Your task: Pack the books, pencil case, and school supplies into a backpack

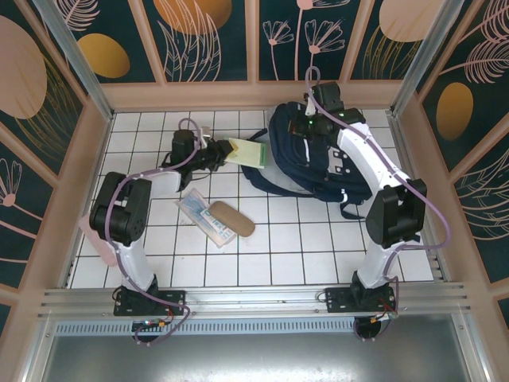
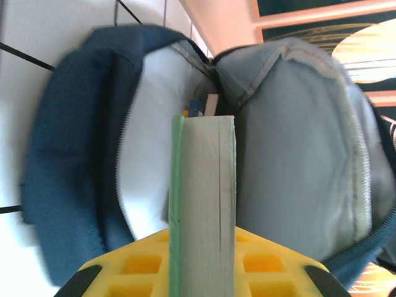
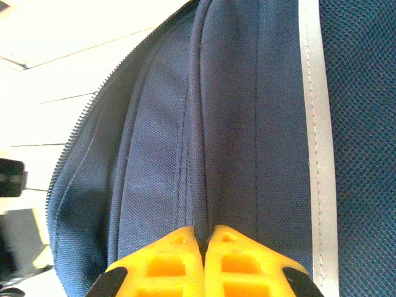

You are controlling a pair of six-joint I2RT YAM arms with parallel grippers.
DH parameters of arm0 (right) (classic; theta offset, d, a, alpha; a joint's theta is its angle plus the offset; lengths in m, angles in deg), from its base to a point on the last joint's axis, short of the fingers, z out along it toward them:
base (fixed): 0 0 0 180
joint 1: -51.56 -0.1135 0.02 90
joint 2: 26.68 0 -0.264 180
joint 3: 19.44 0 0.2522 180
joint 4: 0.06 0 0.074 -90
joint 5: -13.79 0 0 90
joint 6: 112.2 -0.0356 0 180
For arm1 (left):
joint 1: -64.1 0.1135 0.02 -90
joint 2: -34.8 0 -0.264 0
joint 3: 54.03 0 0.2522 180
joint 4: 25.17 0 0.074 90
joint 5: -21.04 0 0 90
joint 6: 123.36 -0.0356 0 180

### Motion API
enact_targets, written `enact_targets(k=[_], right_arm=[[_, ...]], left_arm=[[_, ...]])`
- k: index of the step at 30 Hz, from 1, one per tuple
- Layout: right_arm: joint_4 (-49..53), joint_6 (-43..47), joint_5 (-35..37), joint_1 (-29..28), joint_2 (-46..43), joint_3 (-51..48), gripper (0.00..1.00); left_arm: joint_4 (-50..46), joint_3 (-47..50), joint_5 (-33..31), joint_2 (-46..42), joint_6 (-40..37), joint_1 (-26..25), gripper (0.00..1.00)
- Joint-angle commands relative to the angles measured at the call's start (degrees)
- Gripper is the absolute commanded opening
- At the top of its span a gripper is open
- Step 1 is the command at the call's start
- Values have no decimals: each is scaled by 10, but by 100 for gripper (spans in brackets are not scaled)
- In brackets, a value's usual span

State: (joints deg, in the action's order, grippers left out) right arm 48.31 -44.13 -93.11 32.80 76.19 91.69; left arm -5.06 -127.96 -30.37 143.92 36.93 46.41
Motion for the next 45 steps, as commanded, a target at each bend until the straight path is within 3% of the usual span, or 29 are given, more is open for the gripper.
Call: enact_targets(k=[1, 12, 18, 20, 22, 25, 31, 38, 45], right_arm=[[-98, -44, -112, 8, -51, 10, 0], [-142, -100, -170, 37, -68, -4, 0], [-147, -104, -174, 41, -71, -9, 0], [-147, -104, -174, 43, -72, -13, 0], [-147, -103, -175, 45, -74, -18, 0], [-147, -100, -173, 48, -80, -28, 0], [-153, -97, -172, 56, -87, -54, 0], [-161, -92, -172, 60, -90, -79, 0], [-172, -84, -170, 54, -92, -108, 0]], left_arm=[[71, -59, -23, 36, 36, -31, 8], [-4, -253, -40, 180, 21, -145, 9], [-155, -399, -64, 247, -60, -204, 11], [-208, -445, -68, 267, -90, -218, 17], [-248, -467, -77, 274, -113, -226, 36], [-272, -458, -97, 256, -138, -226, 64], [-334, -448, -138, 195, -206, -226, 85], [-364, -409, -160, 129, -242, -221, 90], [-397, -294, -221, 37, -239, -188, 88]])
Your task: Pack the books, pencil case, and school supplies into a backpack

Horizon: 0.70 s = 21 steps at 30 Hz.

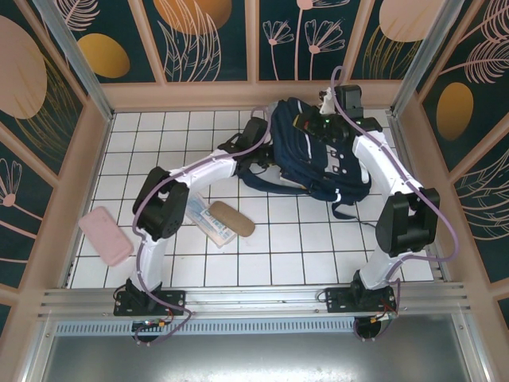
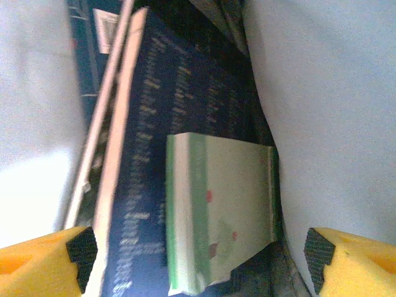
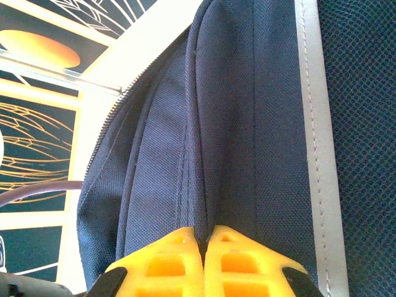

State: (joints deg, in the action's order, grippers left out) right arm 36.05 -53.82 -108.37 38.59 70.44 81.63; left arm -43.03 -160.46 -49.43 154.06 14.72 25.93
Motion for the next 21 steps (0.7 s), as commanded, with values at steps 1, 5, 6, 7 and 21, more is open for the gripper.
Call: enact_targets(k=[1, 5, 6, 7, 21], right_arm=[[-50, 15, -15, -6, -34, -11, 0], [-53, 28, -4, -25, -30, -22, 0], [-55, 30, -1, -31, -29, -25, 0], [-57, 33, 1, -36, -27, -28, 0], [-46, 87, 80, -131, 33, -60, 6]], left_arm=[[-24, 51, -40, -79, -18, 25, 88], [-59, 140, -105, -152, -18, 65, 87], [-68, 162, -121, -170, -17, 76, 87], [-75, 179, -132, -185, -18, 86, 87], [-224, 366, -298, -384, -18, 286, 95]])
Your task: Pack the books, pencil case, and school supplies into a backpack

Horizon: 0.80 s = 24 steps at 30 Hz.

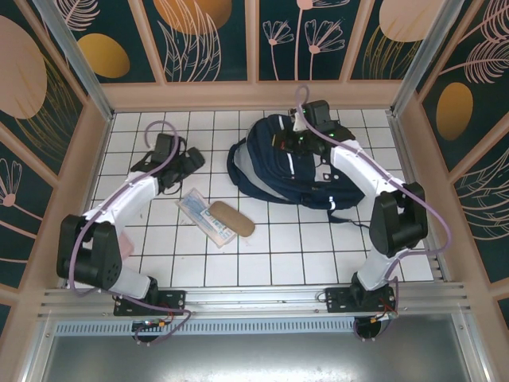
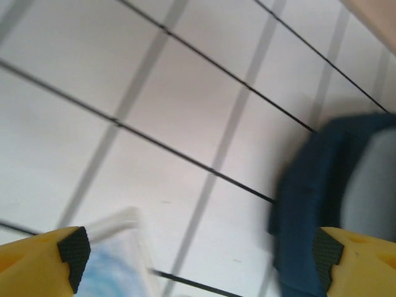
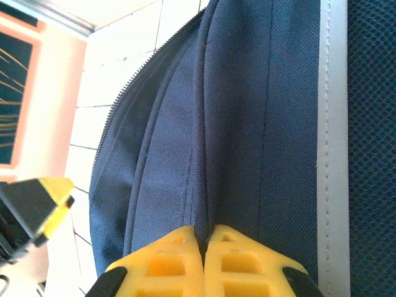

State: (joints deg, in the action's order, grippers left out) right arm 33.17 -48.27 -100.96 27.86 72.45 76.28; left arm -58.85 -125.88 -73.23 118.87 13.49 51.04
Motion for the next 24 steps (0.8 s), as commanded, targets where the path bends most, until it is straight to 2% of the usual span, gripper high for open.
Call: enact_targets(k=[1, 6, 11, 14, 17, 22, 24], right_arm=[[-16, 33, 9, -28, 17, -6, 8], [-24, 35, 9, -45, 33, -7, 20], [-26, 32, 21, -56, 38, 2, 47], [-25, 30, 27, -60, 39, 5, 57], [-28, 27, 30, -62, 36, 3, 63], [-33, 21, 28, -65, 34, 2, 68], [-35, 20, 29, -67, 34, 5, 78]], left_arm=[[-79, 34, -69, -41, -5, 51, 95], [-131, 73, -106, -59, 2, 155, 96], [-137, 100, -123, -49, 1, 245, 97], [-134, 115, -117, -40, 4, 288, 98], [-132, 133, -122, -35, 13, 311, 99], [-120, 160, -133, -28, 24, 313, 99], [-109, 166, -108, -12, 23, 313, 99]])
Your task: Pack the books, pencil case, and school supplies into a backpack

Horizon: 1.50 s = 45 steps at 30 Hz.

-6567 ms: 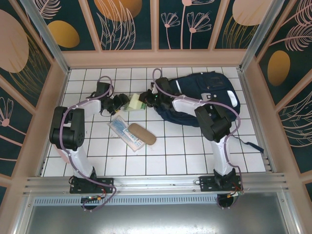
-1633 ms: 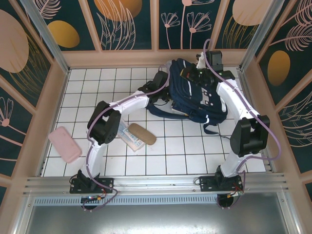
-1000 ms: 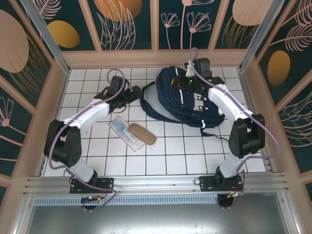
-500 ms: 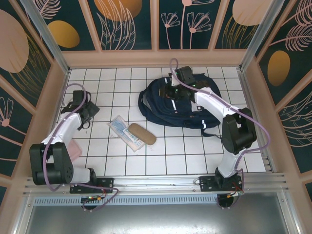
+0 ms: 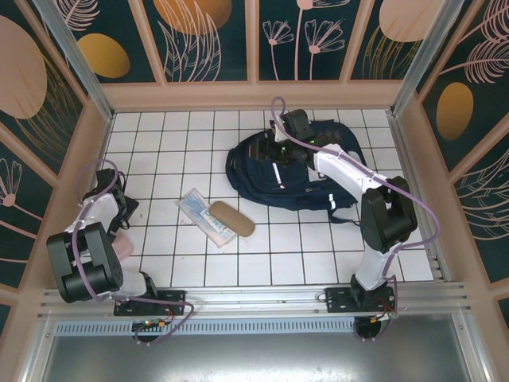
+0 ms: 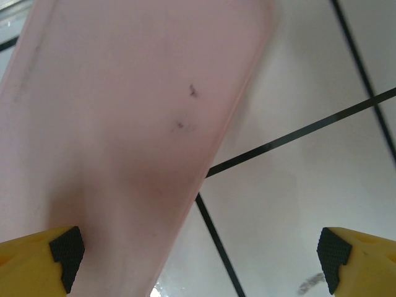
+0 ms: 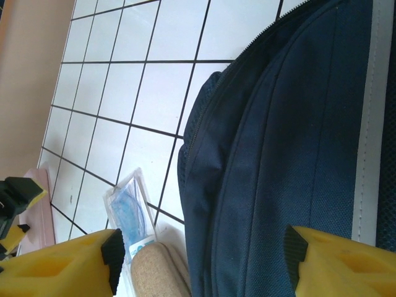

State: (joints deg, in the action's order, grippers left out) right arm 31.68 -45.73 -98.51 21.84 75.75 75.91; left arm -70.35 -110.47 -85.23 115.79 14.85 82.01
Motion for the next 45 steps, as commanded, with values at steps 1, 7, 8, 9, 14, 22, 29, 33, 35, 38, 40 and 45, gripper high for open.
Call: enact_targets(k=[1, 7, 8, 9, 14, 22, 29, 33, 35, 38, 40, 45], right_arm=[[-19, -6, 4, -8, 2, 10, 79], [-20, -9, 2, -13, 14, 23, 86], [-21, -10, 1, -13, 17, 25, 87], [-21, -11, 1, -13, 19, 26, 92], [-24, -17, -2, -25, 36, 38, 99], [-26, -27, -5, -42, 69, 67, 99], [-29, -40, -3, -65, 110, 114, 99], [-44, -48, -2, -77, 135, 134, 99], [-63, -50, -13, -82, 146, 139, 99], [-71, -50, -22, -86, 173, 162, 99], [-73, -45, -27, -90, 191, 183, 99], [-60, -25, -38, -101, 246, 250, 90]], left_arm=[[15, 15, 32, 29, 9, 3, 98], [106, 51, 152, 40, 7, 2, 96], [121, 53, 172, 40, 8, 1, 94], [131, 57, 188, 40, 12, 0, 94], [206, 61, 257, 32, 41, -37, 93], [308, -6, 313, 83, 98, -131, 92], [324, -100, 329, 159, 98, -195, 91], [306, -127, 332, 166, 91, -205, 91], [280, -127, 316, 149, 71, -205, 92], [234, -146, 284, 118, 54, -205, 92], [205, -141, 260, 98, 51, -203, 90], [180, -80, 214, 52, 63, -179, 79]])
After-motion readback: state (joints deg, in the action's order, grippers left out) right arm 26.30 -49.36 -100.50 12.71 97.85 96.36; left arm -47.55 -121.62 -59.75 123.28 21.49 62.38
